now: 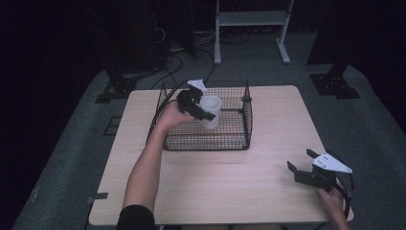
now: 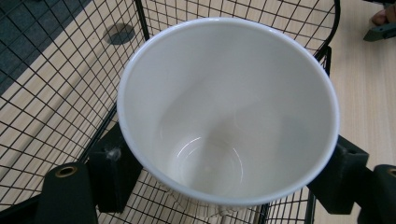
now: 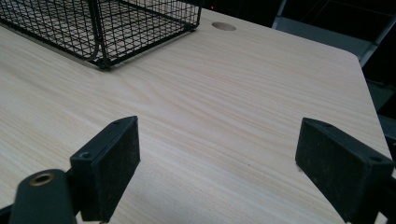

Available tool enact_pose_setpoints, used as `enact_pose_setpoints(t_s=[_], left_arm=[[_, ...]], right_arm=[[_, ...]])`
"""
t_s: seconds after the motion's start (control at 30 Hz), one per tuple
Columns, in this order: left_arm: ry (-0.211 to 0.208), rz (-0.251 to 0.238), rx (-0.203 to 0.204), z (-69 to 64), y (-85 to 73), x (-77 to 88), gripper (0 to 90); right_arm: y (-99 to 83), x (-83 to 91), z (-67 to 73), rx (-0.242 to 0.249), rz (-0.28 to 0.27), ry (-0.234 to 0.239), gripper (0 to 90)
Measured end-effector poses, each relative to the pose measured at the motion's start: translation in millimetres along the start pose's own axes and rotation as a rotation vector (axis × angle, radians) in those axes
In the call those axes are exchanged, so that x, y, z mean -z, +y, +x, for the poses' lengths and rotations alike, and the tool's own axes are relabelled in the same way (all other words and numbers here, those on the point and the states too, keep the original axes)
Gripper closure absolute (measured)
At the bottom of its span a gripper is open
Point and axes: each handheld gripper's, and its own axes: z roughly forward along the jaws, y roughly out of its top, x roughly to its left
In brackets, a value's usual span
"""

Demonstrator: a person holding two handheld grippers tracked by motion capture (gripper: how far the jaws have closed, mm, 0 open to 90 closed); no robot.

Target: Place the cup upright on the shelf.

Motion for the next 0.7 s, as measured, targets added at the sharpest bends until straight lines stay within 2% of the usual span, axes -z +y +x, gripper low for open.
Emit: enact_pose_setpoints(t_s=[0.27,0.57,0.63,0.7], left_arm=[[-0.005,0.013,0.005,1.4,-1.9,-8.0,21.8],[-0.006,0.05,0.014,4.6,-7.3,-19.0,21.8],[0.003,0.044,0.01,4.2,-8.6,-19.7,21.8],[0.001,0.04,0.023,5.5,-11.1,-21.1,21.8]], right_arm=[[0.0,0.1,0.0,0.0,0.0,0.0,13.1],[0.0,0.1,0.0,0.0,-0.001,0.0,13.1],[0.0,0.1,0.0,-0.001,-0.001,0.001,13.1],[0.0,0.1,0.0,0.0,-0.001,0.0,13.1]])
